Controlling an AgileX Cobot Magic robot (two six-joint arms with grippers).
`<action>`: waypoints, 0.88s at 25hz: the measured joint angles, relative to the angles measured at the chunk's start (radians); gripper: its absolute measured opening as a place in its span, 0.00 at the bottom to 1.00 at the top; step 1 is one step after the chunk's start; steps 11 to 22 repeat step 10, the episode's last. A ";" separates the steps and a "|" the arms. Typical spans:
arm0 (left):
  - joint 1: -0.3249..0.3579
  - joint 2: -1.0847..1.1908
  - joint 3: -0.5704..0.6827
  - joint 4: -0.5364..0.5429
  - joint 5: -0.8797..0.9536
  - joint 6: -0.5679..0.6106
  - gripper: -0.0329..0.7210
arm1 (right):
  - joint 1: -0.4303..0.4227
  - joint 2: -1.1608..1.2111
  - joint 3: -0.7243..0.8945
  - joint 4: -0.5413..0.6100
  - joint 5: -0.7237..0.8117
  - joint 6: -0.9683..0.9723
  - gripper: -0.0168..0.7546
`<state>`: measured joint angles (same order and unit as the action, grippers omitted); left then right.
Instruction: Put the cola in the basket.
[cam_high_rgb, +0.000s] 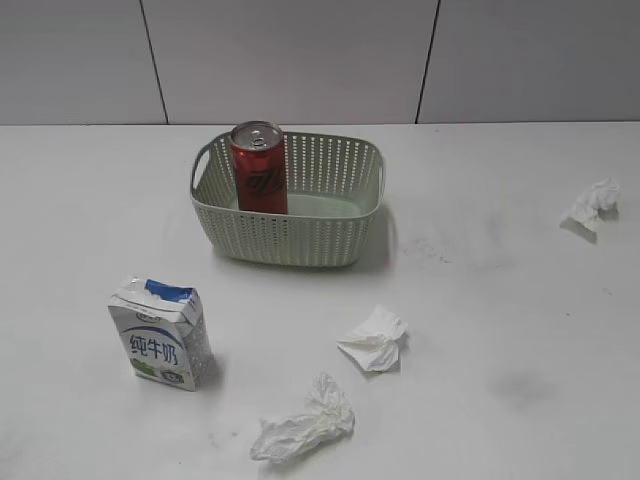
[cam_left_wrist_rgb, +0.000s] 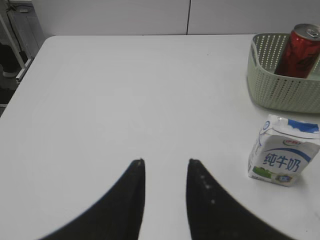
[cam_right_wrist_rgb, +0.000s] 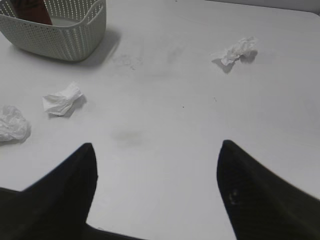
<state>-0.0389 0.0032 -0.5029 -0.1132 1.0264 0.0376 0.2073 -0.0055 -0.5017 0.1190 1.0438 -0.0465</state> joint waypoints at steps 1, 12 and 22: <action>0.000 0.000 0.000 0.000 0.000 0.000 0.35 | -0.002 0.000 0.000 0.000 0.000 0.000 0.75; 0.000 0.000 0.000 0.000 0.000 0.000 0.35 | -0.106 0.000 0.000 0.000 0.000 0.000 0.75; 0.000 0.000 0.000 0.000 0.000 0.000 0.35 | -0.106 0.000 0.000 0.000 0.000 0.000 0.75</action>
